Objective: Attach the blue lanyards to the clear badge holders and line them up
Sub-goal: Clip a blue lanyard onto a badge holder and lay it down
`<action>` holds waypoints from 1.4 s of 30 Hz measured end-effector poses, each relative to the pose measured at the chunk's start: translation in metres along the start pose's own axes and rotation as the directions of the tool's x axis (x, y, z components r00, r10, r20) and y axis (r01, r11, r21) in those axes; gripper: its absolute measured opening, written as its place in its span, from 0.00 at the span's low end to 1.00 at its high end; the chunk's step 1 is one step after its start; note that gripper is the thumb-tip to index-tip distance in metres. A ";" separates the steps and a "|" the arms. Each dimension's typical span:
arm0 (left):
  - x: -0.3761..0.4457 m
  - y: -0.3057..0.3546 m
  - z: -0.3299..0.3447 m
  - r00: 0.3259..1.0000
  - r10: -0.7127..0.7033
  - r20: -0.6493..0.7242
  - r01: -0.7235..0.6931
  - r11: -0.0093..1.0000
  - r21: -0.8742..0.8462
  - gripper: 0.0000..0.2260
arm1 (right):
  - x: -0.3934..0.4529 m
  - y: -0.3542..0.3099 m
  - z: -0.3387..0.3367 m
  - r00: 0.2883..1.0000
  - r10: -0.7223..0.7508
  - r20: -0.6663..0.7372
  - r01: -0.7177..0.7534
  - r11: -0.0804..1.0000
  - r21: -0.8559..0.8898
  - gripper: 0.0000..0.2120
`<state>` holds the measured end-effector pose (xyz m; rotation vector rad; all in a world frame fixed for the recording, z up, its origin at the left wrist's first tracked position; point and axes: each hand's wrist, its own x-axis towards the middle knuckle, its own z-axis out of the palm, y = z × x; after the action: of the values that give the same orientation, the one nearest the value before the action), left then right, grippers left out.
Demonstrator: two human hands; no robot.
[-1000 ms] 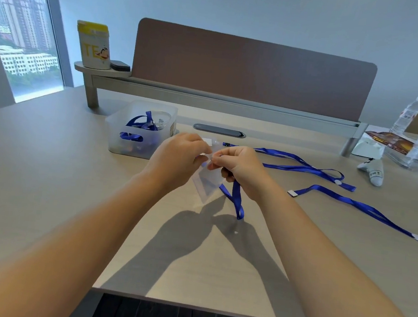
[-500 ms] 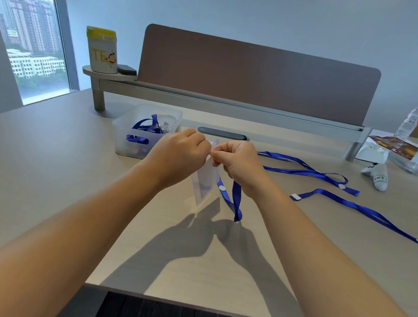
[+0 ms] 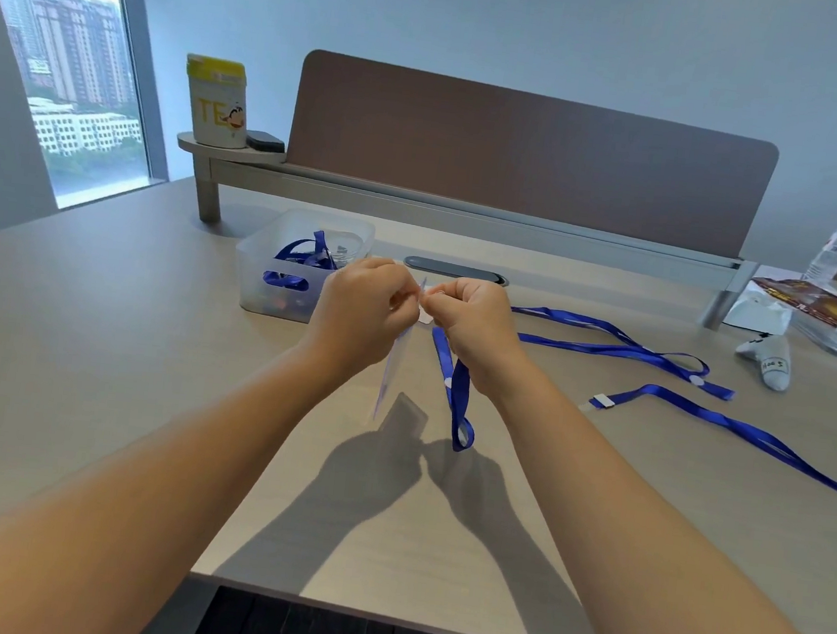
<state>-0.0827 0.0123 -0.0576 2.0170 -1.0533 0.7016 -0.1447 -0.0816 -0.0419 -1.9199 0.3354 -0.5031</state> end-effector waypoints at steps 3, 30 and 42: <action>-0.001 0.000 0.005 0.986 -0.159 -0.038 0.153 0.979 -0.136 0.09 | 0.002 0.001 0.003 1.000 -0.009 -0.016 0.009 1.000 -0.010 0.14; 0.001 -0.006 -0.004 0.796 -0.478 0.371 0.578 0.421 -0.699 0.07 | 0.006 -0.004 0.003 1.000 0.006 0.027 -0.008 0.996 0.084 0.12; -0.005 0.001 0.007 0.907 -0.355 0.227 0.421 0.788 -0.450 0.13 | 0.016 0.000 -0.011 0.961 0.216 0.174 -0.276 0.822 0.499 0.14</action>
<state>-0.0854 0.0090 -0.0650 1.7555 -0.7468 0.0625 -0.1368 -0.0978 -0.0350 -1.3429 0.3306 -0.2738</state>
